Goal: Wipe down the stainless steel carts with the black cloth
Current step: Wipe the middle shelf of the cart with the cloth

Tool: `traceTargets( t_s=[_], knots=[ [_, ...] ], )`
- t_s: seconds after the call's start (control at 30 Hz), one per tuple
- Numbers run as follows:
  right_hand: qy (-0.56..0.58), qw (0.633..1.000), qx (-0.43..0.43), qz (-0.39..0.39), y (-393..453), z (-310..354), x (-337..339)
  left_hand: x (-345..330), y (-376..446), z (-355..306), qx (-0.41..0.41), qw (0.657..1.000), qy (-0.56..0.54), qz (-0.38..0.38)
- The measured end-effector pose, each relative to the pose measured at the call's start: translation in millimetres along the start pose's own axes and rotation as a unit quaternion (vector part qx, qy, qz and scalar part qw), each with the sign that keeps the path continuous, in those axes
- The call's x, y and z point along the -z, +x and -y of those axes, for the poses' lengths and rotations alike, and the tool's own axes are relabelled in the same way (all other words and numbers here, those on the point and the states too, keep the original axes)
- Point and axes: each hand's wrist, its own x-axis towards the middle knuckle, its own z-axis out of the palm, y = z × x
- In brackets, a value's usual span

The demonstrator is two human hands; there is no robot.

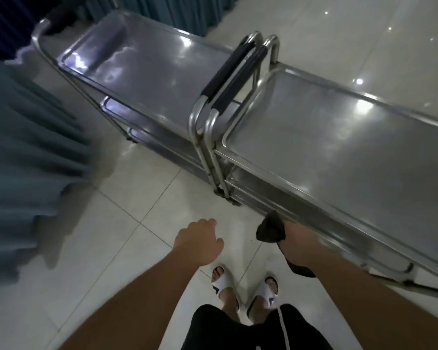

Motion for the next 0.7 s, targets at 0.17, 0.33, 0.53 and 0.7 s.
traceTargets(
  t_s=[0.17,0.33,0.53,0.7],
  knots=[
    [0.043,0.998,-0.034,-0.008,26,-19,-14,-8,36,-6,-0.008,0.998,0.052,0.024],
    [0.069,0.996,-0.049,-0.013,62,-29,-37,-20,78,-4,-0.011,0.999,0.014,0.028],
    [0.119,0.988,-0.082,-0.059,123,-20,-71,-36,156,26,-0.019,0.999,-0.037,0.033],
    [0.144,0.974,-0.116,-0.131,197,-4,-91,-42,239,58,-0.029,0.998,-0.061,0.011]
  ],
)
